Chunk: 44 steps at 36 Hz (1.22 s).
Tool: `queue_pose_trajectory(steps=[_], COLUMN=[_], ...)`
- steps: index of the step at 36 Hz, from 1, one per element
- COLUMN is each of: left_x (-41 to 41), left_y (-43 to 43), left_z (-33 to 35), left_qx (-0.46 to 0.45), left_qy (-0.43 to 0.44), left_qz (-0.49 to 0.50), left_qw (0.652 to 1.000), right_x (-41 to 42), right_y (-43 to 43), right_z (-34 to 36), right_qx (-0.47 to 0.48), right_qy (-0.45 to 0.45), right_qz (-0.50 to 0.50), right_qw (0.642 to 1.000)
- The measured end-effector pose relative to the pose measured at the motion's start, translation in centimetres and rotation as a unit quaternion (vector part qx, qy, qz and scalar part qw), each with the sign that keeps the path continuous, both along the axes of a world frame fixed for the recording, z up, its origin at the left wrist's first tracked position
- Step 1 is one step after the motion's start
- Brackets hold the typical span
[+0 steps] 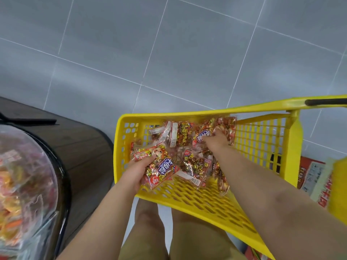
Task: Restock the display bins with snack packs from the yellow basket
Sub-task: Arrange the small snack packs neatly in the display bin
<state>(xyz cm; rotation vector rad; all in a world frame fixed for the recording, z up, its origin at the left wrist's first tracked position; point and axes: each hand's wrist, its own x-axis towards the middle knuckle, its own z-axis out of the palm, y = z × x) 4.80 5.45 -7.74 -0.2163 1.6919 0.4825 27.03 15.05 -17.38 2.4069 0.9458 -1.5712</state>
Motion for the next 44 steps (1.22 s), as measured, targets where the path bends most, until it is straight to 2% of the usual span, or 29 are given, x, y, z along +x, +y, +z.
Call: queue_pose_trajectory(steps=[5,8,12,17,20,22,25,28,33,39,42,44], left_x=[-0.6,-1.2,-2.5,-5.8,-8.5,-10.4,-13.6,-17.1,-23.1,-31.0,-34.9,-37.1], left_y=[-0.4,-0.7,-1.5,-3.7,-6.1,-7.9,-11.3,-15.3,-22.3,-31.9,-36.2,-38.8], left_z=[1.7,3.2,5.5,9.0,11.2,12.7,14.7,16.5,19.0,21.5,22.5,23.2], left_qx=[0.023,0.047,0.083,0.125,0.155,0.173,0.193,0.204,0.247,0.274,0.284,0.287], left_qy=[0.001,0.001,0.014,0.058,0.078,0.097,0.134,0.162,0.156,0.199,0.221,0.247], left_qz=[0.015,0.034,0.068,0.098,0.13,0.14,0.18,0.235,0.289,0.311,0.328,0.352], left_qw=[1.0,0.998,0.994,0.986,0.976,0.97,0.955,0.936,0.911,0.888,0.873,0.856], right_x=[0.9,0.9,-1.0,-5.7,-9.2,-11.6,-15.8,-20.7,-29.0,-39.1,-44.1,-47.1], right_y=[-1.7,-2.8,-2.8,-2.0,-2.4,-3.1,-4.7,-6.9,-12.2,-19.8,-23.4,-25.5], right_z=[3.7,7.3,12.4,18.5,21.7,23.4,25.6,27.3,29.9,31.1,31.1,31.7], right_qx=[0.038,0.076,0.08,0.079,0.115,0.138,0.191,0.236,0.257,0.301,0.252,0.152], right_qy=[0.049,0.099,0.223,0.271,0.239,0.228,0.253,0.301,0.366,0.351,0.354,0.382], right_qz=[-0.097,-0.089,-0.077,0.052,0.201,0.261,0.272,0.226,0.221,0.257,0.234,0.192], right_qw=[0.993,0.988,0.969,0.958,0.943,0.928,0.909,0.896,0.867,0.849,0.87,0.891])
